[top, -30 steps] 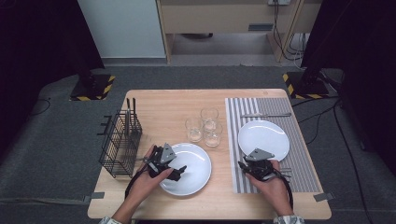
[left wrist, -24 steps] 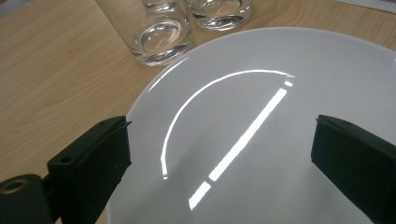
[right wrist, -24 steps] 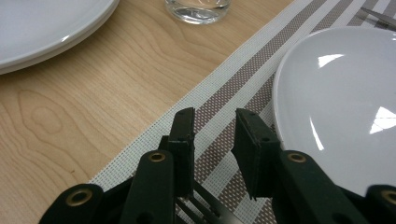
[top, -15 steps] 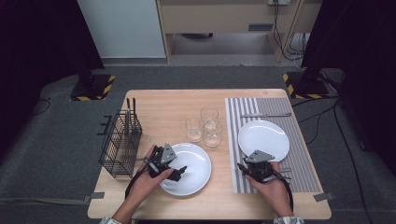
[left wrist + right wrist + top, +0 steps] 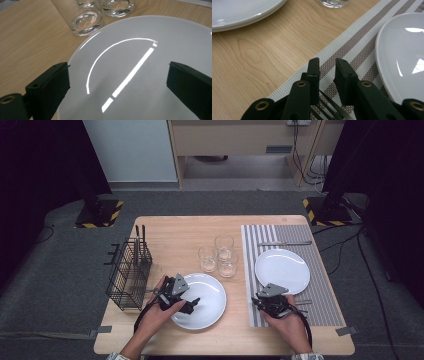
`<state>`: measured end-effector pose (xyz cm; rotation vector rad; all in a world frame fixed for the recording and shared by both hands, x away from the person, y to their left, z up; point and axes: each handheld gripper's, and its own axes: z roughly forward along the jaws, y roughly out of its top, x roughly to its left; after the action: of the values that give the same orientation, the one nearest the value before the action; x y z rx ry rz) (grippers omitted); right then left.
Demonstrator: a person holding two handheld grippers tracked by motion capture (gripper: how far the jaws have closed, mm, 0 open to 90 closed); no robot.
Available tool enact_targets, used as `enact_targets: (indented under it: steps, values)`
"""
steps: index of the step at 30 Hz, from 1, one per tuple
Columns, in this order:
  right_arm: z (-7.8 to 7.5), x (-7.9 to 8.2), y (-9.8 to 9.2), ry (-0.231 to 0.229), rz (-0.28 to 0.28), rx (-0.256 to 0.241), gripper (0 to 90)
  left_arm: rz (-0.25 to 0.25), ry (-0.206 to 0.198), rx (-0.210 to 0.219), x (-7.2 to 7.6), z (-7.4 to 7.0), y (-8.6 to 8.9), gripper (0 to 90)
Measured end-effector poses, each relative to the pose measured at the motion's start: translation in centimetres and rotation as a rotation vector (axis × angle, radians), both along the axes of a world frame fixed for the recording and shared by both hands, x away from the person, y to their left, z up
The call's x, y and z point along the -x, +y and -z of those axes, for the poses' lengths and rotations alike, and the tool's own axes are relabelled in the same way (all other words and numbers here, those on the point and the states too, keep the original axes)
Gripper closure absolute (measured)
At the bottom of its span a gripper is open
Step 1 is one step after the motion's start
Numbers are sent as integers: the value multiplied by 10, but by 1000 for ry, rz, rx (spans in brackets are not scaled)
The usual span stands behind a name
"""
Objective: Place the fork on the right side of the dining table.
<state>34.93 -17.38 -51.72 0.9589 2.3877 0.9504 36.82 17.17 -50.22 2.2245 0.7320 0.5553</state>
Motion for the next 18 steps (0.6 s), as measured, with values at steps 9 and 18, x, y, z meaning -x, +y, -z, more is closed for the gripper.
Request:
enact_targets:
  steps: [9,18]
  values:
    - [0,1,-10,2,18,-2,722,-1,-1,1,0,0,0,40]
    - [0,-2,-14,-8,40,-6,703,-1,-2,-1,0,0,0,40]
